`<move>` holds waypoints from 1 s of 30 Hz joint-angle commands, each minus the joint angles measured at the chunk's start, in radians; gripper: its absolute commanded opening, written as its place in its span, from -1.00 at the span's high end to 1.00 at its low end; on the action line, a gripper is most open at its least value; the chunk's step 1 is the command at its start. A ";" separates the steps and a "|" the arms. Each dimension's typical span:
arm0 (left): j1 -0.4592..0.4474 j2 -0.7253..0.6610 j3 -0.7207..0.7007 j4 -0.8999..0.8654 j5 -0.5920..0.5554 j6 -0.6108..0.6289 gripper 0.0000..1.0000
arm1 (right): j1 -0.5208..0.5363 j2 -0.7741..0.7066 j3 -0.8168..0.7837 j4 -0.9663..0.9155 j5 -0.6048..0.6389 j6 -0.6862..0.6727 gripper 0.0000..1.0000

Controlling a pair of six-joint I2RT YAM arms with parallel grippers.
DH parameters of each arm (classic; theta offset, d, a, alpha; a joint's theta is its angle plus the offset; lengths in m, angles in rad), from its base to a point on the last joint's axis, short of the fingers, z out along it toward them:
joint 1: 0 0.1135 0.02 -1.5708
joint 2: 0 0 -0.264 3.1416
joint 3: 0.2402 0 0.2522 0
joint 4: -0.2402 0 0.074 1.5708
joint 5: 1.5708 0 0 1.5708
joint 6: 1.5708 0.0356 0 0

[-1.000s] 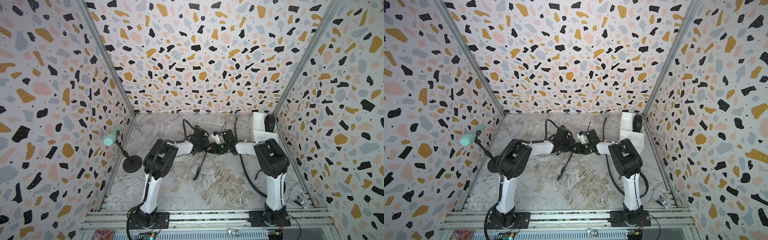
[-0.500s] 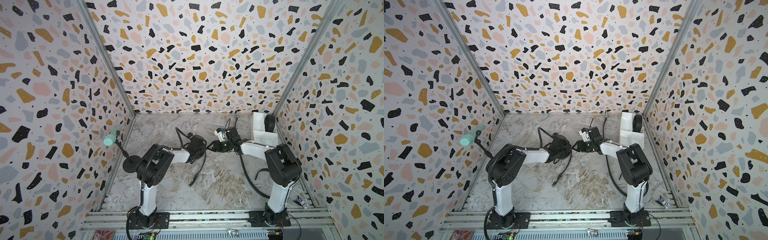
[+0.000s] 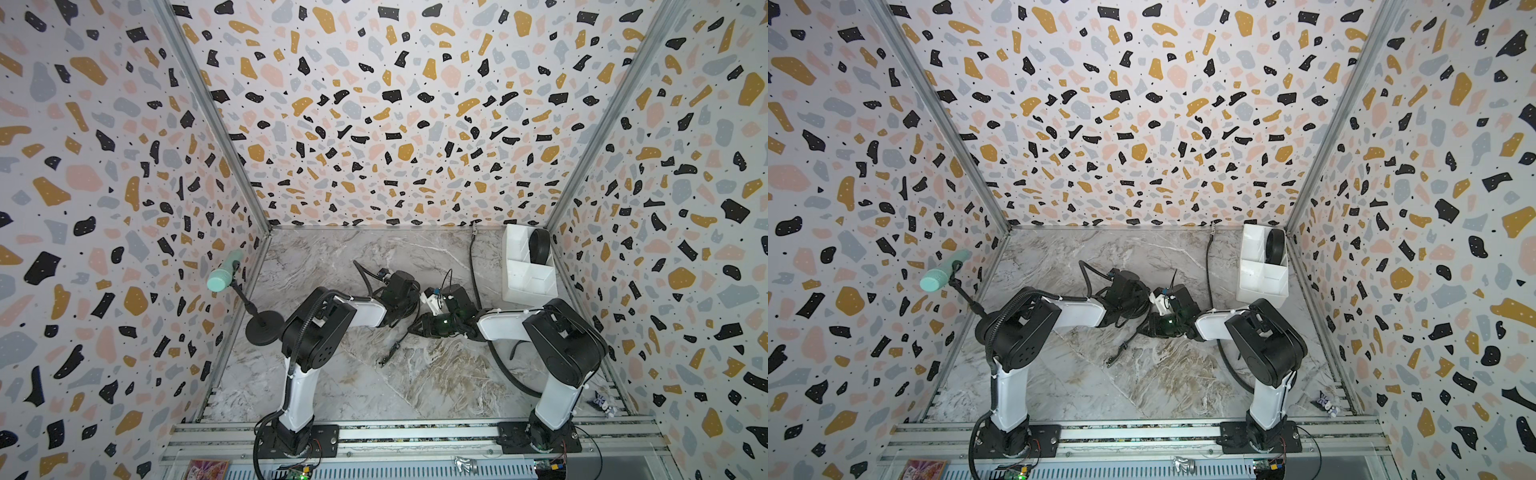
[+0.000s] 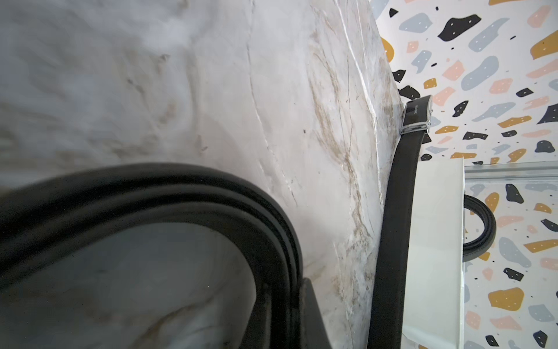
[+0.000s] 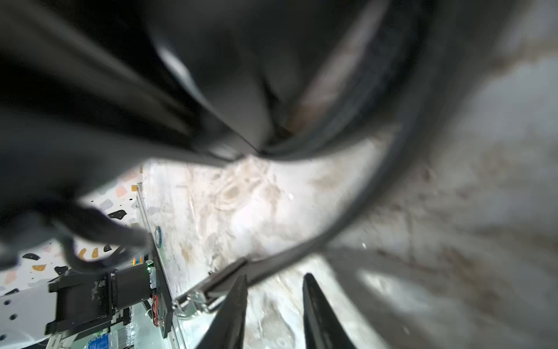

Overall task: Place the belts into the storage roll
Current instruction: Roll the belt at the center of the board.

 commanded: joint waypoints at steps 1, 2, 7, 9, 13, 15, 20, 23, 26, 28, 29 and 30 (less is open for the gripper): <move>-0.023 0.039 -0.017 -0.067 0.070 -0.025 1.00 | -0.003 0.027 0.064 0.117 -0.017 0.024 0.39; -0.024 0.039 -0.025 -0.068 0.072 -0.021 1.00 | -0.003 0.036 0.073 0.113 -0.022 0.021 0.39; -0.022 0.034 -0.025 -0.093 0.079 0.009 0.92 | -0.029 -0.023 0.064 -0.013 -0.018 -0.036 0.36; -0.022 0.029 -0.011 -0.107 0.079 0.024 0.70 | -0.048 -0.076 0.054 -0.105 -0.012 -0.077 0.31; -0.022 0.020 0.024 -0.163 0.070 0.055 0.39 | -0.101 -0.148 0.063 -0.287 0.014 -0.166 0.16; -0.021 0.013 0.039 -0.179 0.064 0.066 0.27 | -0.133 -0.173 0.072 -0.355 0.033 -0.200 0.09; -0.022 -0.010 0.079 -0.200 0.050 0.094 0.04 | -0.204 -0.187 0.097 -0.412 0.051 -0.226 -0.02; -0.022 -0.031 0.116 -0.246 0.020 0.129 -0.08 | -0.221 -0.180 0.125 -0.425 0.069 -0.238 -0.09; -0.022 -0.063 0.141 -0.303 -0.025 0.168 -0.19 | -0.226 -0.150 0.165 -0.437 0.083 -0.243 -0.13; -0.022 -0.096 0.140 -0.336 -0.067 0.187 -0.25 | -0.226 -0.121 0.195 -0.437 0.091 -0.244 -0.16; -0.021 -0.115 0.133 -0.347 -0.088 0.194 -0.28 | -0.226 -0.105 0.214 -0.433 0.097 -0.243 -0.17; -0.021 -0.139 0.121 -0.353 -0.107 0.198 -0.31 | -0.226 -0.088 0.228 -0.434 0.103 -0.242 -0.20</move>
